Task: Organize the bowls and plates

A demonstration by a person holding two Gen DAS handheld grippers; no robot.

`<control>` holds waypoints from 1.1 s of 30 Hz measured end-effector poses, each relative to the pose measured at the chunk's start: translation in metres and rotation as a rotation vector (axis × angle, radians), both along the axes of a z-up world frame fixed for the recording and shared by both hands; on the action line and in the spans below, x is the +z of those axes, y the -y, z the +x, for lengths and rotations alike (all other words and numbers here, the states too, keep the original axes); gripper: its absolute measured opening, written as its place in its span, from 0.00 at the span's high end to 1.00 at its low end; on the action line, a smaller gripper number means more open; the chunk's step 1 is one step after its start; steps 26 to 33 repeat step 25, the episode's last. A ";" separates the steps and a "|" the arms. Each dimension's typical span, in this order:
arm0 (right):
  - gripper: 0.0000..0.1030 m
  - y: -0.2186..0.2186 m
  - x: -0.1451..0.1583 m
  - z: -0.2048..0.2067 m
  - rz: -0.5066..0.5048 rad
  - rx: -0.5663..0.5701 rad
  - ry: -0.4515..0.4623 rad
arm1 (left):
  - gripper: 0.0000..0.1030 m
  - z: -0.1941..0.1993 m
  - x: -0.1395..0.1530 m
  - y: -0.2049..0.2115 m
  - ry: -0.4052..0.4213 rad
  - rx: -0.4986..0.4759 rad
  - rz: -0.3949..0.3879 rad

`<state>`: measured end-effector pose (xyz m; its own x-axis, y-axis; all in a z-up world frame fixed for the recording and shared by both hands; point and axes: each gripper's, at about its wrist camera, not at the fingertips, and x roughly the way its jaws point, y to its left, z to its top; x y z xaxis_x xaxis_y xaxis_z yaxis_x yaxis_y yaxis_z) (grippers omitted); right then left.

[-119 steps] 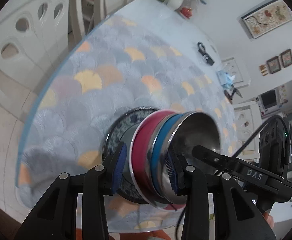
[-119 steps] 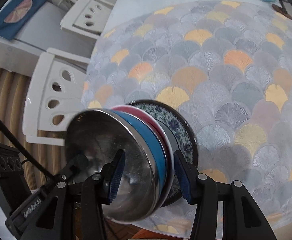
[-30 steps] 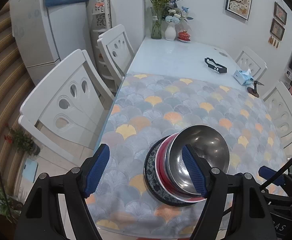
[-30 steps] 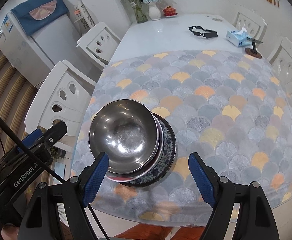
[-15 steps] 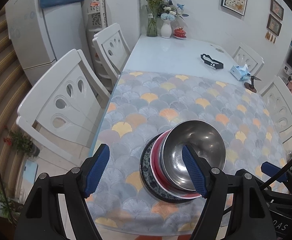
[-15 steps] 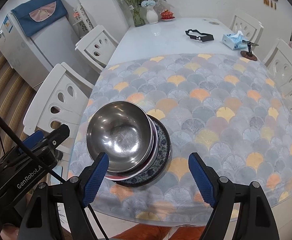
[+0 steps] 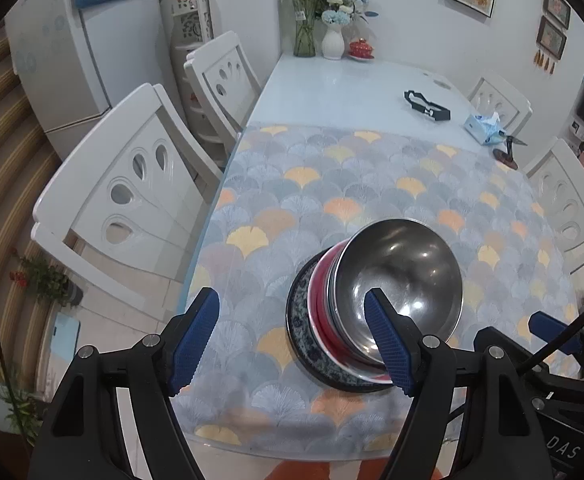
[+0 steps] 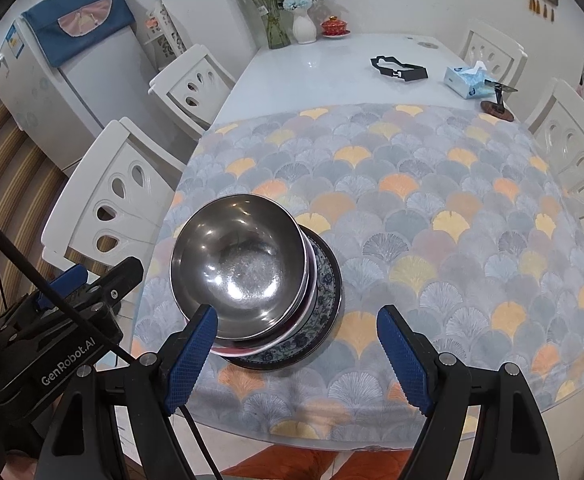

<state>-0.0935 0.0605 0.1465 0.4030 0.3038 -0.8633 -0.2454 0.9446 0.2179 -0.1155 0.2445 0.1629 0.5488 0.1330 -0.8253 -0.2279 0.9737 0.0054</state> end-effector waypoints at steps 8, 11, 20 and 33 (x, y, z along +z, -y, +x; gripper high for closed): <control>0.22 -0.002 0.002 0.002 -0.049 -0.020 0.029 | 0.28 0.003 -0.006 -0.003 -0.037 -0.006 -0.005; 0.22 -0.004 0.003 0.002 -0.056 -0.018 0.036 | 0.29 0.004 -0.009 -0.001 -0.051 -0.016 -0.011; 0.22 -0.005 0.003 0.003 -0.057 -0.010 0.031 | 0.28 0.004 -0.013 -0.001 -0.062 -0.013 -0.006; 0.22 -0.006 0.001 0.004 -0.059 -0.003 0.022 | 0.28 0.003 -0.009 -0.003 -0.017 0.013 0.046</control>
